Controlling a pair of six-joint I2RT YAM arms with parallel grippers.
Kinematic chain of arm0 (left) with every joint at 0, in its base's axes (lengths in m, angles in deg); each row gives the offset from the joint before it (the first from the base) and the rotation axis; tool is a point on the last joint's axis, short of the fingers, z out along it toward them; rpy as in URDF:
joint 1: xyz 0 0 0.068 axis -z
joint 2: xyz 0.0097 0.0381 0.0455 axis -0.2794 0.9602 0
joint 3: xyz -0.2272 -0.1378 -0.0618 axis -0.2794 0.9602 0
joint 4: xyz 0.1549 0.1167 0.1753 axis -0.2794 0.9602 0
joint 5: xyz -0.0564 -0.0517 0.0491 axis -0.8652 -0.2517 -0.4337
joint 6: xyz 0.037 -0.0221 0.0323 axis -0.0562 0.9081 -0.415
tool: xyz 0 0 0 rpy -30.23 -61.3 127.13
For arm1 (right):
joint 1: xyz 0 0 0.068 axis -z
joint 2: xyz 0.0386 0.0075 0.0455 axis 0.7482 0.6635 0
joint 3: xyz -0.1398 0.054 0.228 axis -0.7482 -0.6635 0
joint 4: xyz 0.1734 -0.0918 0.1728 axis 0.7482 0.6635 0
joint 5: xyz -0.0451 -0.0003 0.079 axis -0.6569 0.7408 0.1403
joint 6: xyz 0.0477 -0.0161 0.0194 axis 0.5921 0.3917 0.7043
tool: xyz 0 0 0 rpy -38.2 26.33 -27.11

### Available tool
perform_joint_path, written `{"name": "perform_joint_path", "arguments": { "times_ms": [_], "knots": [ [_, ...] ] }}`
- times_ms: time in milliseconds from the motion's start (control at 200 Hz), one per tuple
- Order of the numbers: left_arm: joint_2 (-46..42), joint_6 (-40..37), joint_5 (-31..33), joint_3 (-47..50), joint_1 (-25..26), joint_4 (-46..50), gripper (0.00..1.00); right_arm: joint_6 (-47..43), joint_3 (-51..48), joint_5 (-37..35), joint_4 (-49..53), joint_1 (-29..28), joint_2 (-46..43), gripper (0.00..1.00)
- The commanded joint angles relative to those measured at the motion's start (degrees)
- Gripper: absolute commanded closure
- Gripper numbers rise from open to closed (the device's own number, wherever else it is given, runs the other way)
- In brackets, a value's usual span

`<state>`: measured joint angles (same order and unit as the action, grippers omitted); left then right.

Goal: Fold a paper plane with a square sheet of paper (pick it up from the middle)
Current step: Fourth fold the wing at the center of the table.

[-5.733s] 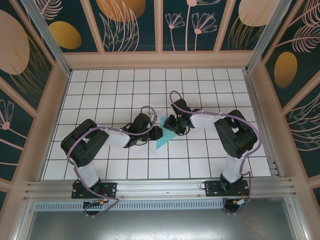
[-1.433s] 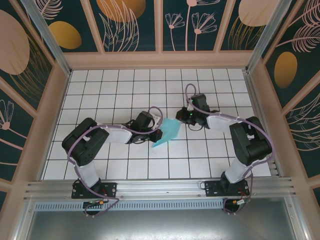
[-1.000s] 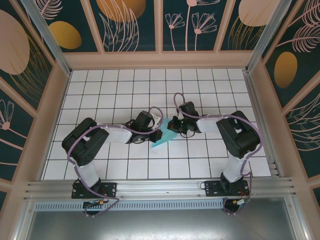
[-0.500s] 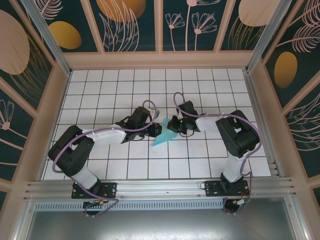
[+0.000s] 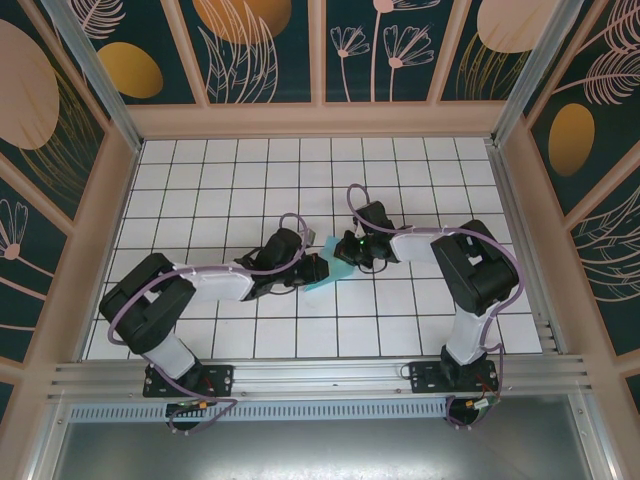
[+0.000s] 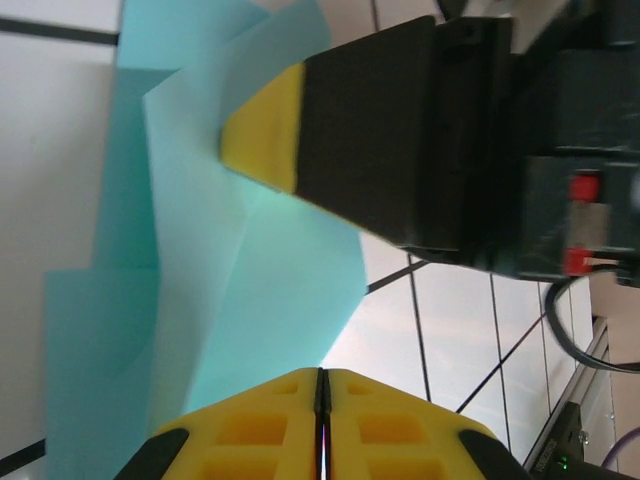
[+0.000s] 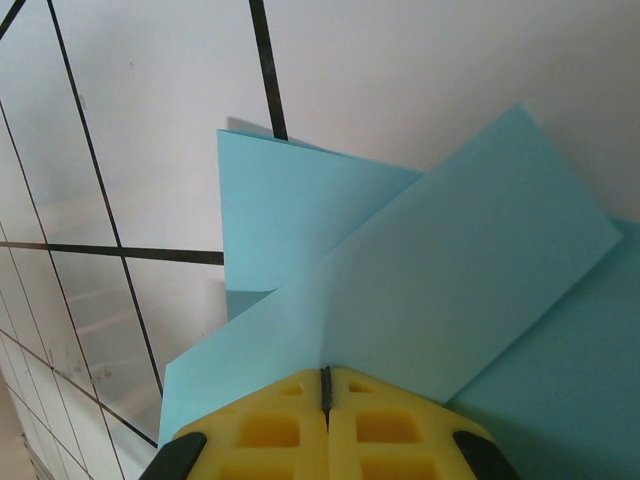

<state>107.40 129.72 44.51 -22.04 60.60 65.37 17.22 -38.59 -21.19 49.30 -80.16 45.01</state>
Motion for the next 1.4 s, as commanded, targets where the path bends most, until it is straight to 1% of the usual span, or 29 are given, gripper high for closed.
{"name": "perform_joint_path", "arguments": {
  "times_ms": [0,210,355,731,876,1006,1081,1241,1396],
  "knots": [
    [1.92,3.77,0.29,1.57,0.04,-2.03,0.88,1.09,-2.01,-7.91,8.2,-0.53,4.78,0.98],
    [2.79,5.1,1.19,3.15,0.0,-2.45,0.88,1.17,-2.14,-8.04,8.46,-0.53,4.91,0.98],
    [3.23,6.17,0.31,4.21,0.03,-4.07,0.88,1.1,-2.18,-8.09,8.71,-0.55,5.12,0.98],
    [3.38,7.23,0.05,5.6,0.06,-4.14,0.88,1.13,-2.36,-8.21,9.0,-0.53,5.31,0.98],
    [3.56,8.3,-0.67,6.32,0.06,-4.77,0.87,1.14,-2.51,-8.26,9.1,-0.53,5.48,0.98],
    [3.3,9.85,-3.1,6.45,0.08,-7.21,0.87,1.15,-2.63,-8.17,9.12,-0.53,5.43,0.98],
    [1.83,8.61,-2.58,5.16,-0.08,-5.79,0.87,1.12,-2.68,-8.17,9.2,-0.54,5.46,0.98],
    [-1.88,3.01,0.19,2.88,-1.54,0.07,0.84,1.08,-2.87,-8.21,9.16,-0.54,5.38,0.98],
    [-2.77,0.21,-0.95,2.99,-2.89,1.21,0.83,1.04,-3.0,-8.0,9.05,-0.53,5.58,0.98]
  ]
}}
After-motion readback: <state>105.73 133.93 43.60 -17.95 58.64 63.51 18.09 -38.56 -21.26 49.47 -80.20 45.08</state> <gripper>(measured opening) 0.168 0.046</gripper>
